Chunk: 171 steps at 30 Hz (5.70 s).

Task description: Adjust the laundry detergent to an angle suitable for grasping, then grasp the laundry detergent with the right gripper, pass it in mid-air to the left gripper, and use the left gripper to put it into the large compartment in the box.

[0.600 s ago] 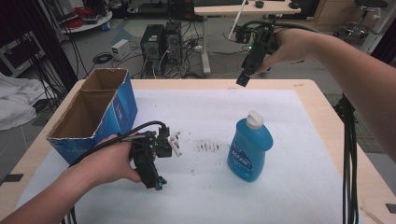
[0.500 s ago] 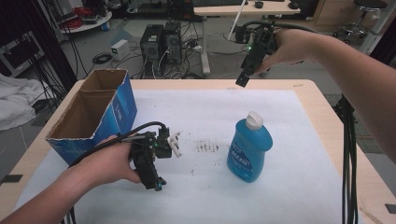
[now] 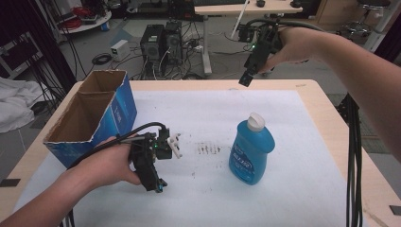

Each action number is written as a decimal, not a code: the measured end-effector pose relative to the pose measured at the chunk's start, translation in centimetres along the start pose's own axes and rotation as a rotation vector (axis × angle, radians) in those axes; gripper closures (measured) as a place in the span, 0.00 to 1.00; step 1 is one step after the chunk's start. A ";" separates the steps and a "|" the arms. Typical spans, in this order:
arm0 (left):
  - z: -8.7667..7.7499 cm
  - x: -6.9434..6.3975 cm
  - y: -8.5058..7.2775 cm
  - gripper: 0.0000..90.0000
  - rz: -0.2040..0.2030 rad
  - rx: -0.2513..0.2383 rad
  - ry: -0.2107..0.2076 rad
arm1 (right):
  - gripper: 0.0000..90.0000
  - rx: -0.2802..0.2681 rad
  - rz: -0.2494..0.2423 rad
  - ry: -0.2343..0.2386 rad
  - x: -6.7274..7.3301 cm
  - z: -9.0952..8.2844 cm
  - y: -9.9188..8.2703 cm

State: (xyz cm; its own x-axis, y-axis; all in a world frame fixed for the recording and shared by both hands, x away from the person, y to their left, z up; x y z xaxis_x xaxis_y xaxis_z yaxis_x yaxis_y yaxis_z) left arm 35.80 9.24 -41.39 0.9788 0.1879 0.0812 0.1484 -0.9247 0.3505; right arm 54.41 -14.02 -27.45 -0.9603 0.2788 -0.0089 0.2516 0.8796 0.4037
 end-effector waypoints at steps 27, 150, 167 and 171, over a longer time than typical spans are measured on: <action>-0.6 0.0 0.5 0.23 0.026 -0.008 0.013 | 0.22 -0.052 0.024 -0.019 0.9 -2.3 -0.5; -2.0 0.0 0.2 0.23 -0.003 -0.028 0.036 | 0.23 -0.412 0.371 -0.260 16.4 7.2 -12.7; -2.0 0.1 0.1 0.23 -0.009 -0.024 0.034 | 0.34 -0.419 0.398 -0.240 16.2 7.5 -12.7; -2.0 0.1 0.1 0.23 -0.010 -0.027 0.034 | 0.36 -0.421 0.399 -0.242 16.1 7.5 -12.8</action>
State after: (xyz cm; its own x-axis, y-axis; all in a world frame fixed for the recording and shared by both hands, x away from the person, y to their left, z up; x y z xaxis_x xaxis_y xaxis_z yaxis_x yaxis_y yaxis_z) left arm 35.60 9.81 -39.51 0.9720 0.2084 0.1088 0.1538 -0.9136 0.3765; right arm 36.64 -17.91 -39.64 -0.7351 0.6773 0.0298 0.4690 0.4764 0.7437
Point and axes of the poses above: each handheld gripper's, and its own axes: z roughly forward along the jaws, y roughly out of its top, x roughly to its left, the point moved 4 cm from there along z, roughly forward along the jaws, and after that the axes turned 8 degrees about -x, right-handed, at the moved point
